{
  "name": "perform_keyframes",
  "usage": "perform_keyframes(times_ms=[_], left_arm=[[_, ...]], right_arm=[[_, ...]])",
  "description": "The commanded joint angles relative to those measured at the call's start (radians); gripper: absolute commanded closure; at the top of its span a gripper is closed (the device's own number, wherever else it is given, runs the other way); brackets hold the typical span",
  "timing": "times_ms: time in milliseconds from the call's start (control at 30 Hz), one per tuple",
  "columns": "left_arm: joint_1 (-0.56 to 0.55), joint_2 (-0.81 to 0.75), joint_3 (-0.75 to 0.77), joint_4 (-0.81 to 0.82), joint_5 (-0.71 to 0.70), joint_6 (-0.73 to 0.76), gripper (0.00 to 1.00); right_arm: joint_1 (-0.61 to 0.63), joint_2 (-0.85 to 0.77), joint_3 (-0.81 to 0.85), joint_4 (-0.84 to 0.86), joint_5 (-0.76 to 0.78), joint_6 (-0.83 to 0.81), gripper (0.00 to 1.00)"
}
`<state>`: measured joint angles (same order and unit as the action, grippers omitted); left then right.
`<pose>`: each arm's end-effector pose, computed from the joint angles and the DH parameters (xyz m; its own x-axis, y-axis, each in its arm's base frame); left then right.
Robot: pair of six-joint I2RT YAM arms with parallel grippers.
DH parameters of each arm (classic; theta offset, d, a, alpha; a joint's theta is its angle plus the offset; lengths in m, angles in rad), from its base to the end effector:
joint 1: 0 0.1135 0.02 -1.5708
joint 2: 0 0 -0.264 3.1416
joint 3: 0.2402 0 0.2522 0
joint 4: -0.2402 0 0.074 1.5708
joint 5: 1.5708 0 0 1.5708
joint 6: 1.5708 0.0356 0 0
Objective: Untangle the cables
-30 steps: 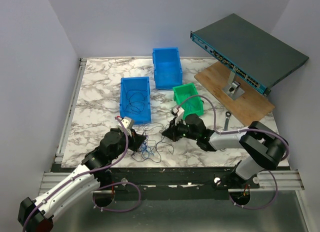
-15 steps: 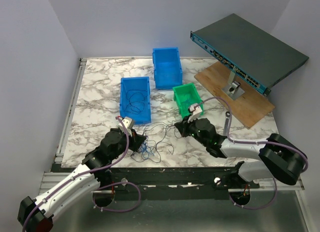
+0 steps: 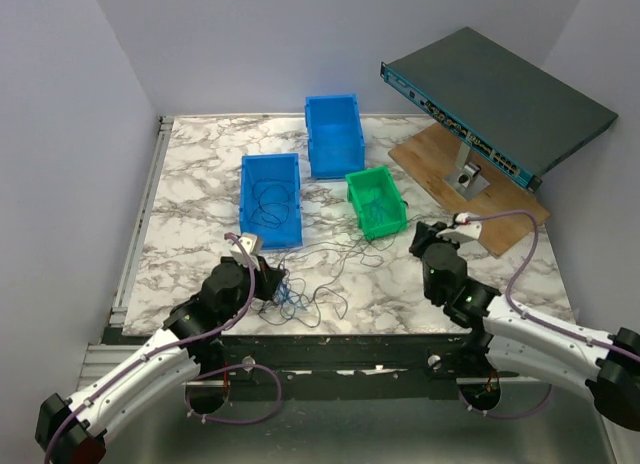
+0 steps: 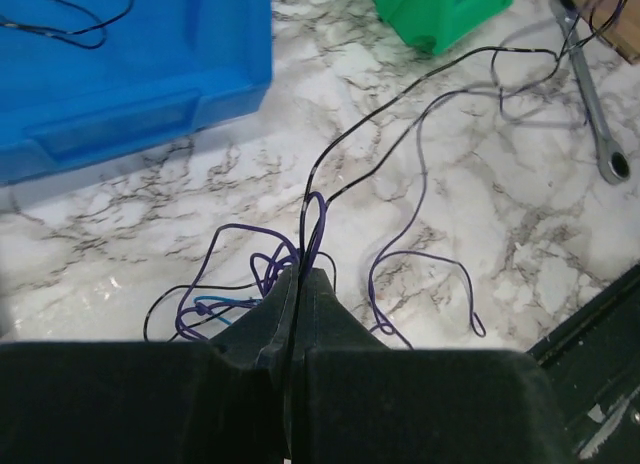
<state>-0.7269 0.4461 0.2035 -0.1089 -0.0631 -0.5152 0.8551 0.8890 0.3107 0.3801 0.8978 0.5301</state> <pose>0.1038 -0.0893 0.1891 -0.5289 -0.1877 -0.8277 0.4119 0.7959 -0.4437 0.1430 0.1220 0.2159 -0.0950 0.3711 -0.9237 0.0935 0.9271 0.3629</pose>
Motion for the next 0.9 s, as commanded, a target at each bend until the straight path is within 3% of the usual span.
perform_keyframes(times_ms=[0,167,367,533,600,733,767,800,867], left_arm=[[-0.003,-0.046,0.023,-0.101,-0.205,-0.094,1.0],[0.0,-0.089,0.02,-0.166,-0.318,-0.175,1.0],[0.0,-0.05,0.033,-0.17,-0.324,-0.181,1.0],[0.0,-0.015,0.04,-0.146,-0.272,-0.151,1.0],[-0.001,0.0,0.046,-0.153,-0.277,-0.156,1.0],[-0.001,0.031,0.062,-0.168,-0.296,-0.168,1.0],[-0.001,0.037,0.064,-0.166,-0.296,-0.168,0.97],[-0.001,0.045,0.066,-0.165,-0.291,-0.167,0.88],[0.0,0.053,0.068,-0.151,-0.268,-0.153,0.55]], right_arm=[[-0.014,-0.108,0.135,-0.413,0.304,0.161,0.99],[-0.017,-0.246,0.227,-0.66,0.408,0.252,0.99],[-0.018,-0.385,0.271,-0.697,0.382,0.191,0.99],[-0.018,-0.436,0.357,-0.773,0.378,0.251,0.99],[-0.018,-0.458,0.403,-0.767,0.384,0.231,0.99],[-0.018,-0.453,0.495,-0.606,0.333,0.022,0.99],[-0.017,-0.44,0.524,-0.578,0.303,-0.022,0.99],[-0.018,-0.421,0.552,-0.563,0.257,-0.058,0.99],[-0.017,-0.371,0.607,-0.509,0.106,-0.157,0.99]])
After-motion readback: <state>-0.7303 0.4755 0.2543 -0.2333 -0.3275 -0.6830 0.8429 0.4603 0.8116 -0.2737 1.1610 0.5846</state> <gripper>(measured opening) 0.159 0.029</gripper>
